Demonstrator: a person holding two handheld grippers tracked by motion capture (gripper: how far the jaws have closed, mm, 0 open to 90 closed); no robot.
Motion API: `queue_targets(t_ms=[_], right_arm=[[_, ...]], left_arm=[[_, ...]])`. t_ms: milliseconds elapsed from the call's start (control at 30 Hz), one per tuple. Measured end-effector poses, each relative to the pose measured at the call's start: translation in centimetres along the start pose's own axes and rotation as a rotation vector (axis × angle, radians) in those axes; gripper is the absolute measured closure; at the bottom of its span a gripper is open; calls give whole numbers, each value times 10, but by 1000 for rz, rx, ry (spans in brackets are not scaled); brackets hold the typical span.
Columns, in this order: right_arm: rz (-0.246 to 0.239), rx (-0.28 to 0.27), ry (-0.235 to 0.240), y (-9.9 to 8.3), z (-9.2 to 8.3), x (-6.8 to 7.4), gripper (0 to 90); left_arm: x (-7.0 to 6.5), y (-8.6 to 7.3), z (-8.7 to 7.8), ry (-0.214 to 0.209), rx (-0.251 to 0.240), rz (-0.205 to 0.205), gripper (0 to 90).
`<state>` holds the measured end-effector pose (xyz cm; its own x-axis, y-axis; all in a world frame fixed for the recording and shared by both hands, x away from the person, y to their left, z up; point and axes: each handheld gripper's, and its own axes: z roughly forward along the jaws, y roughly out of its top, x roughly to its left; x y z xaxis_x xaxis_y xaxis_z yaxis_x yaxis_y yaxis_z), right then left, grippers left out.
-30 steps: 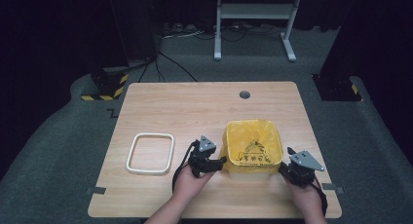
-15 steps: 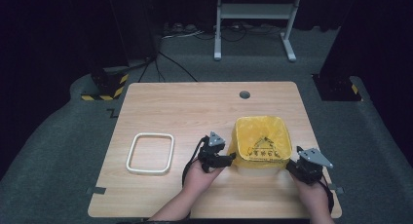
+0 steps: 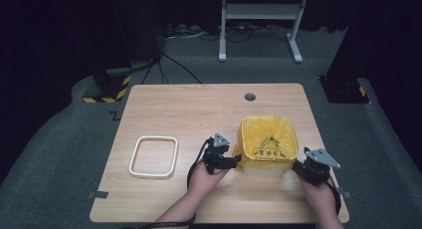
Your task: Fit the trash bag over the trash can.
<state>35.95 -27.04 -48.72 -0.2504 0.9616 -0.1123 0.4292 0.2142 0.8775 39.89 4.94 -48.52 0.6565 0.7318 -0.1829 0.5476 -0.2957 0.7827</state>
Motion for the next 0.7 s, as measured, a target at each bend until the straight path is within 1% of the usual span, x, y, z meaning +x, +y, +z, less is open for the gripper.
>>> queue_targets(t_ms=[67, 167, 233, 267, 333, 400, 467, 500, 533, 567, 633, 667, 700], right_arm=[[1, -12, 0, 1, -3, -1, 434], [19, -27, -7, 3, -11, -5, 417], [20, -26, -21, 4, -15, -8, 417], [20, -27, -27, 4, -17, -9, 416], [47, -23, -24, 4, -23, -13, 392], [50, 4, -27, 2, -26, -16, 371], [56, 40, -28, -1, -28, -18, 356], [66, 71, -30, -3, -28, -19, 335], [73, 95, -30, -4, -28, -20, 333], [88, 132, -28, -5, -27, -21, 329], [105, 181, -31, -8, -24, -22, 319], [107, 215, -25, -9, -22, -22, 308], [108, 262, -11, -10, -19, -22, 292]], left_arm=[[-2, 0, -7, 6, -4, 10, 355], [-2, 1, -23, 13, -23, 26, 337], [0, 0, -32, 28, -17, 39, 325], [1, -1, -38, 36, 2, 43, 312], [3, -8, -46, 61, 50, 64, 299], [5, -17, -53, 85, 102, 92, 296], [9, -30, -58, 123, 165, 131, 289], [11, -35, -60, 137, 181, 139, 285], [15, -41, -61, 149, 199, 140, 284], [18, -45, -61, 149, 216, 133, 282], [24, -50, -60, 144, 238, 119, 268], [26, -52, -59, 150, 252, 116, 264], [28, -53, -58, 153, 259, 124, 264]])
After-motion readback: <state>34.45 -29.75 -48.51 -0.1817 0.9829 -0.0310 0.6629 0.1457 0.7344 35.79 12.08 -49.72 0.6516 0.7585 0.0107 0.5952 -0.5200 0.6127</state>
